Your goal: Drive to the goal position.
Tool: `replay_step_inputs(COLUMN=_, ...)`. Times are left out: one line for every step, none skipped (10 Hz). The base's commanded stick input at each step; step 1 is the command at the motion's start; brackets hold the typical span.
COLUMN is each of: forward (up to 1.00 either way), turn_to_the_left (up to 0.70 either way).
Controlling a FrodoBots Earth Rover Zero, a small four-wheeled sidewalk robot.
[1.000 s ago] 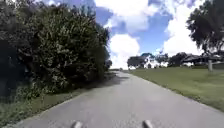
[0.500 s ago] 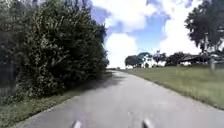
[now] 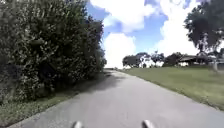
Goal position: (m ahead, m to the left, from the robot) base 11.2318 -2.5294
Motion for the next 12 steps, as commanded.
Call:
replay_step_inputs(forward=0.7, turn_to_the_left=0.0)
replay_step_inputs(forward=0.7, turn_to_the_left=0.0)
replay_step_inputs(forward=0.7, turn_to_the_left=0.0)
replay_step_inputs(forward=0.7, turn_to_the_left=0.0)
replay_step_inputs(forward=0.7, turn_to_the_left=0.0)
replay_step_inputs(forward=0.7, turn_to_the_left=0.0)
replay_step_inputs(forward=0.7, turn_to_the_left=0.0)
replay_step_inputs(forward=0.7, turn_to_the_left=0.0)
replay_step_inputs(forward=0.7, turn_to_the_left=0.0)
replay_step_inputs(forward=0.7, turn_to_the_left=0.0)
replay_step_inputs(forward=0.7, turn_to_the_left=0.0)
replay_step_inputs(forward=0.7, turn_to_the_left=0.0)
